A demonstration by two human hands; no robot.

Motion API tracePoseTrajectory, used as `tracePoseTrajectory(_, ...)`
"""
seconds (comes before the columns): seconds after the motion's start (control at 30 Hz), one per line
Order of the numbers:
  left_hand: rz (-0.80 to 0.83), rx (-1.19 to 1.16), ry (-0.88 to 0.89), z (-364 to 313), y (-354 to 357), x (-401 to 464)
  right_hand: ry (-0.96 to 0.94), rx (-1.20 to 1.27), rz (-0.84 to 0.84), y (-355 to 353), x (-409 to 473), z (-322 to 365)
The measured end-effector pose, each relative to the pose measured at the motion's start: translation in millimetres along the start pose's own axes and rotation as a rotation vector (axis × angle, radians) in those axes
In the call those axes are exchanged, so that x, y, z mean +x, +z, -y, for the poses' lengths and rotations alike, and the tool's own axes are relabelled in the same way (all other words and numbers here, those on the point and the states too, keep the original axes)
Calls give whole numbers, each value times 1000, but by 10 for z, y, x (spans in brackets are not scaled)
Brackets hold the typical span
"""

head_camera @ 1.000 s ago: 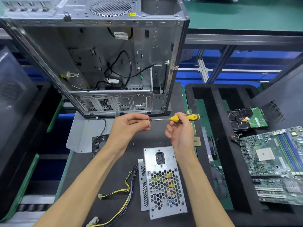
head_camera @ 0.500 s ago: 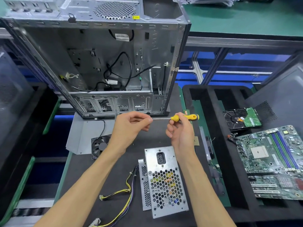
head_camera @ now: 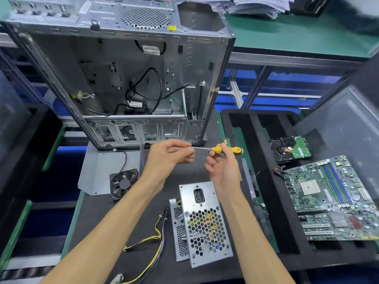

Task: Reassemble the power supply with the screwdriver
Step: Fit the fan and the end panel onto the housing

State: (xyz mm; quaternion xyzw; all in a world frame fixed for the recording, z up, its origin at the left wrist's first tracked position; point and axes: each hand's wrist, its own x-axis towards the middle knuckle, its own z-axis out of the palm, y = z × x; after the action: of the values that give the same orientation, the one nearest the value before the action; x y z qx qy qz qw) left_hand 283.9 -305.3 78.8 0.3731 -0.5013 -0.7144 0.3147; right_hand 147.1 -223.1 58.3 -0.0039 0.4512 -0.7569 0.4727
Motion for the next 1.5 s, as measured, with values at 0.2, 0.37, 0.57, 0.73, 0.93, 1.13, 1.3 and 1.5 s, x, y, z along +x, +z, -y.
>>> tracePoseTrajectory(0.2,-4,32,-22,-43,41,-29,46,31,31,-32,30,-5)
tracePoseTrajectory(0.37,-117,200,5,-14,-32,-127,76,97,59,-70,80,-6)
tracePoseTrajectory(0.57,-182,474,-235,228,-175,-547,99,148,92,-83,88,-18)
tracePoseTrajectory(0.73,119,385,-456,401,-28,-904,92,127,118,-60,57,0)
tracePoseTrajectory(0.93,81,169,-454,327,43,-979,86,89,143,-28,41,-8)
tracePoseTrajectory(1.13,91,76,-434,355,42,-945,75,59,175,-26,50,-22)
tracePoseTrajectory(1.3,115,40,-405,386,13,-939,76,40,183,-35,62,-19)
tracePoseTrajectory(1.5,121,-46,-445,383,-9,-903,77,38,185,-36,62,-26)
